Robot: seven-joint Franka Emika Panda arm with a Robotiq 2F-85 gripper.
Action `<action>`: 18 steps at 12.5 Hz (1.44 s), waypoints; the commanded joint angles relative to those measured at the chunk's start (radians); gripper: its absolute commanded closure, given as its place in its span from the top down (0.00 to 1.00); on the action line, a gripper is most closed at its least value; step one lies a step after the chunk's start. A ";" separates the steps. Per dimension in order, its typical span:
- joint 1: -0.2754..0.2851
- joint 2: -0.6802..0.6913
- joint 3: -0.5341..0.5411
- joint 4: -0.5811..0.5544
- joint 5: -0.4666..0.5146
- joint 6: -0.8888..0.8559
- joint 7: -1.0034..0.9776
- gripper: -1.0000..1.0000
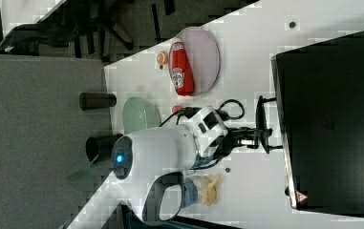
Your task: Flap open oven.
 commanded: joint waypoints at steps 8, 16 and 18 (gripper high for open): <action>0.032 0.068 0.016 0.007 -0.072 0.061 0.011 0.17; 0.092 0.080 0.117 -0.021 -0.482 -0.008 0.465 0.17; 0.098 0.100 0.157 -0.022 -0.506 -0.030 0.527 0.17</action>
